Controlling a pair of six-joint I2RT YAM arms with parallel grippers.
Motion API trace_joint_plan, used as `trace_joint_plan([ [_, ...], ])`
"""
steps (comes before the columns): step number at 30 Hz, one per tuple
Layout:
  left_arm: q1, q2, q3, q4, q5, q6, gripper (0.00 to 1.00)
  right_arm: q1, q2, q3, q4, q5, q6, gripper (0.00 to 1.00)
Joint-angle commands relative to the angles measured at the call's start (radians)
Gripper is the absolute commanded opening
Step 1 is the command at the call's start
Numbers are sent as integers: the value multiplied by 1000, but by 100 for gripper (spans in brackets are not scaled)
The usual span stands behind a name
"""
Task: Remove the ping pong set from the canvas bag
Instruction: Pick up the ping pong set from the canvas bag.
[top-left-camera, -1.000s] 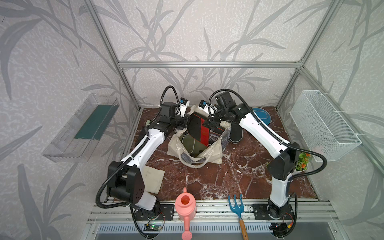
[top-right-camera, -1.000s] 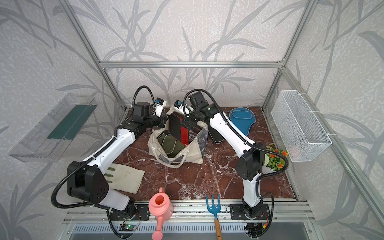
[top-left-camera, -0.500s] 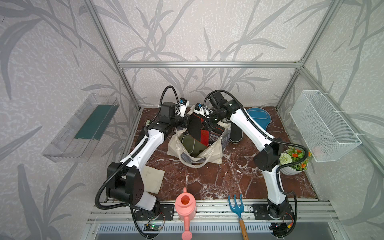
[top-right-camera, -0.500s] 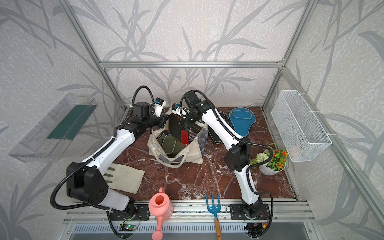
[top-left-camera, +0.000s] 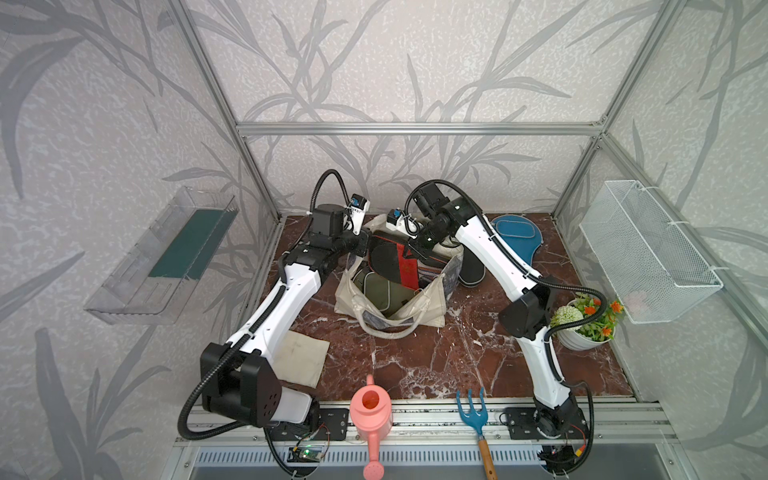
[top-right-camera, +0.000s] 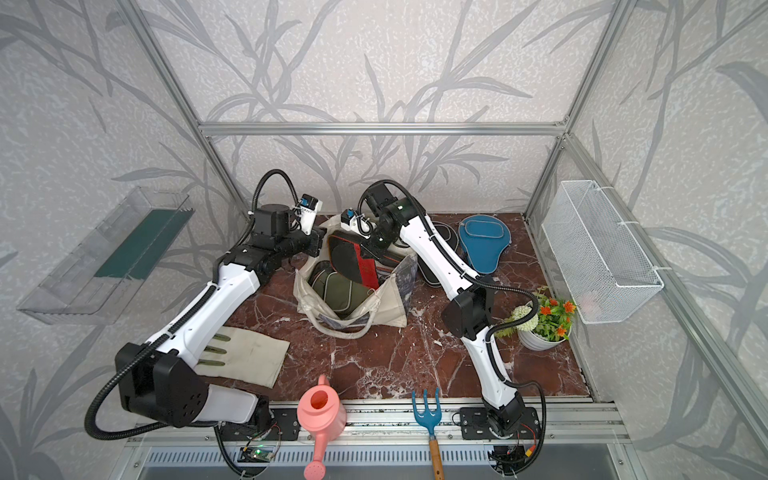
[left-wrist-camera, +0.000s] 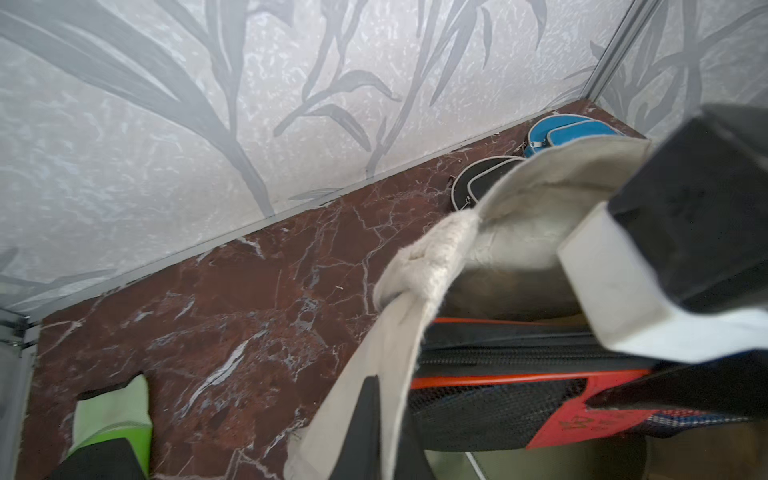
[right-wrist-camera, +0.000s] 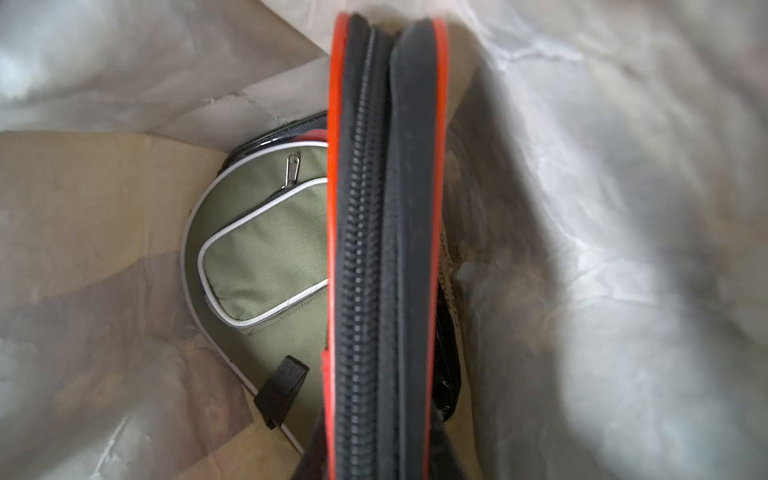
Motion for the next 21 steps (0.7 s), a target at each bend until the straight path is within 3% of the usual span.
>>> trace_joint_plan([
  [1,36,-53,26,-3,-35,56,0,1,-135,18,-4,-60,37,0],
  [7,102,-57,34,-1,-81,101,0,2,-282,-39,110,-22,131,0],
  [11,146,-53,47,6,-109,129,0,1,-425,-171,264,33,193,0],
  [17,183,-29,96,5,-116,162,0,-18,-682,-424,523,194,283,0],
  [21,202,-9,131,4,-133,181,0,-34,-813,-563,630,381,308,0],
])
